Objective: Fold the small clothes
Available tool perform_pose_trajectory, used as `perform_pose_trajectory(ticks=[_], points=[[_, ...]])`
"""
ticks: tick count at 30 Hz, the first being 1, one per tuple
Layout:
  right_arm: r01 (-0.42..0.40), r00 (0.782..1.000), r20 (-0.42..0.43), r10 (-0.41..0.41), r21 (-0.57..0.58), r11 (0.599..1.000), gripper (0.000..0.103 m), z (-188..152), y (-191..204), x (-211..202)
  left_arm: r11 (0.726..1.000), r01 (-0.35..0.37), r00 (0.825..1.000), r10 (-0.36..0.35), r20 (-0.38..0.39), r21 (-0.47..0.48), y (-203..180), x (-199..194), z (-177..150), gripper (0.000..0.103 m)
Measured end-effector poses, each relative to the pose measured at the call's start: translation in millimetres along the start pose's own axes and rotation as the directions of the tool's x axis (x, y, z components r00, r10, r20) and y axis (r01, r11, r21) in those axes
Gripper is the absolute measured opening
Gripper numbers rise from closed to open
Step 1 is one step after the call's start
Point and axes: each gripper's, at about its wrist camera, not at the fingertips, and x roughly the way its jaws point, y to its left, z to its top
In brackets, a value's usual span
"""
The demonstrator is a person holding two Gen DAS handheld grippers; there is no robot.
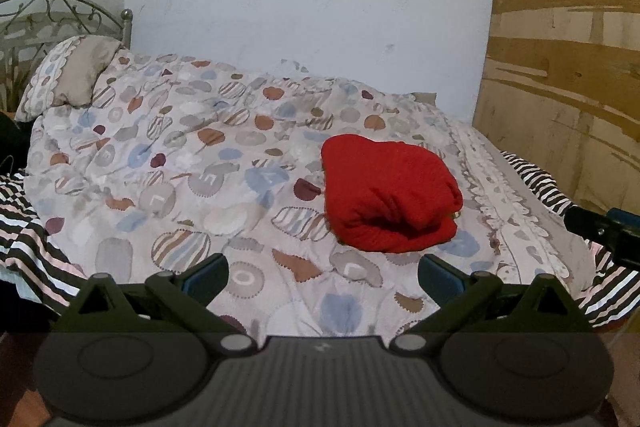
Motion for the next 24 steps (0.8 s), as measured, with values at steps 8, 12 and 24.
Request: perform_pose_trajectory(ticks=[8, 12, 24], points=[[-0.003, 1.000, -0.003, 0.003, -0.005, 1.000, 0.103, 3.0, 2.2, 5.7, 1.000, 0.003, 1.000, -0.003, -0.004, -0.006, 2.0, 0.6, -0.3, 0.103], [-0.005, 1.000, -0.009, 0.005, -0.009, 1.000, 0.103, 3.0, 2.2, 7.1, 1.000, 0.002, 1.000, -0.002, -0.007, -0.010, 1.8, 1.9, -0.7, 0.103], [-0.006, 1.000, -0.011, 0.006, -0.008, 1.000, 0.103, 3.0, 2.8, 8.0, 1.000, -0.024, 0.999, 0.024, -0.033, -0.003, 1.3, 5.4, -3.0, 0.103]])
